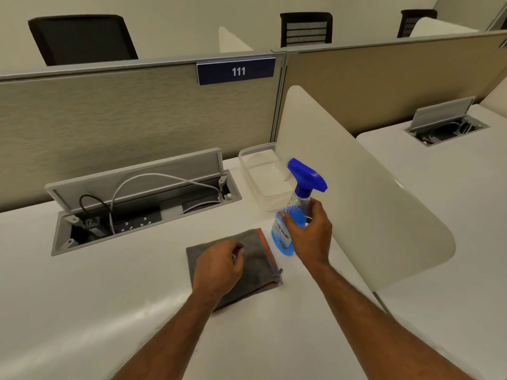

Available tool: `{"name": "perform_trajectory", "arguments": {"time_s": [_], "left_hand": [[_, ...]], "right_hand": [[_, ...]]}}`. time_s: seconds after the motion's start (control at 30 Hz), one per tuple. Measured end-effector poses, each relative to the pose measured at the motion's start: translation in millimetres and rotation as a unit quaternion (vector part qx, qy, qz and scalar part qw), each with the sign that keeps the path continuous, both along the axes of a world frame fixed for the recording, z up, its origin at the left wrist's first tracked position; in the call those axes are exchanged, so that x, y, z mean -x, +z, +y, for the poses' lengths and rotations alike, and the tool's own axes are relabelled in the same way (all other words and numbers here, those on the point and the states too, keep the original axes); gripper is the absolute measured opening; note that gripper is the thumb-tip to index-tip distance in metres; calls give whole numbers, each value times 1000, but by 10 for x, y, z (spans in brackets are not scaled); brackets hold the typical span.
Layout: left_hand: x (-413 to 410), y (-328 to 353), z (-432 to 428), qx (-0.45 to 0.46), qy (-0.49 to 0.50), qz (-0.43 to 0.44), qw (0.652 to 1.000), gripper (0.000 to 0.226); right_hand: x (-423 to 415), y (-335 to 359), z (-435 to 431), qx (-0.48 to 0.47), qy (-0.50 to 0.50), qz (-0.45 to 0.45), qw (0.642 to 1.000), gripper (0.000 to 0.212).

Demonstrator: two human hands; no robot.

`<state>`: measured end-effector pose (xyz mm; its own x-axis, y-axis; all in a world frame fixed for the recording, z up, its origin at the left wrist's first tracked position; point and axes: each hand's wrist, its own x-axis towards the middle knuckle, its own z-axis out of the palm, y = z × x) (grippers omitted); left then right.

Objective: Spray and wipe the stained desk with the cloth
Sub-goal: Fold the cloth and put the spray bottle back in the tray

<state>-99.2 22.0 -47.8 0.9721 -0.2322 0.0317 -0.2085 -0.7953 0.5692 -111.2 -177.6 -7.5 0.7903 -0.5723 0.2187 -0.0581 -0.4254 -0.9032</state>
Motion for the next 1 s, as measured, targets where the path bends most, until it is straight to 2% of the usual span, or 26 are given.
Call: {"name": "perform_trajectory", "arguments": {"time_s": [0.1,0.37,0.67,0.87,1.0], "left_hand": [[-41,-46,-16,7,4,1,1000,23],[-187,-87,51,19,23,39,999,24],[-286,-96,167,25,19,14,999,17],[-375,-137,248,-3,6,-14,1000,24],[-427,-194,344,-33,12,3,999,28]], "right_hand": [[-42,-12,-96,-7,14,3,1000,35],[-400,356,-411,-67,47,-56,995,39],[-1465,977,-430,-31,-1,-155,987,37],[-2139,800,-386,17,56,-92,994,29],[-2443,603,-358,27,107,-40,993,29]]}}
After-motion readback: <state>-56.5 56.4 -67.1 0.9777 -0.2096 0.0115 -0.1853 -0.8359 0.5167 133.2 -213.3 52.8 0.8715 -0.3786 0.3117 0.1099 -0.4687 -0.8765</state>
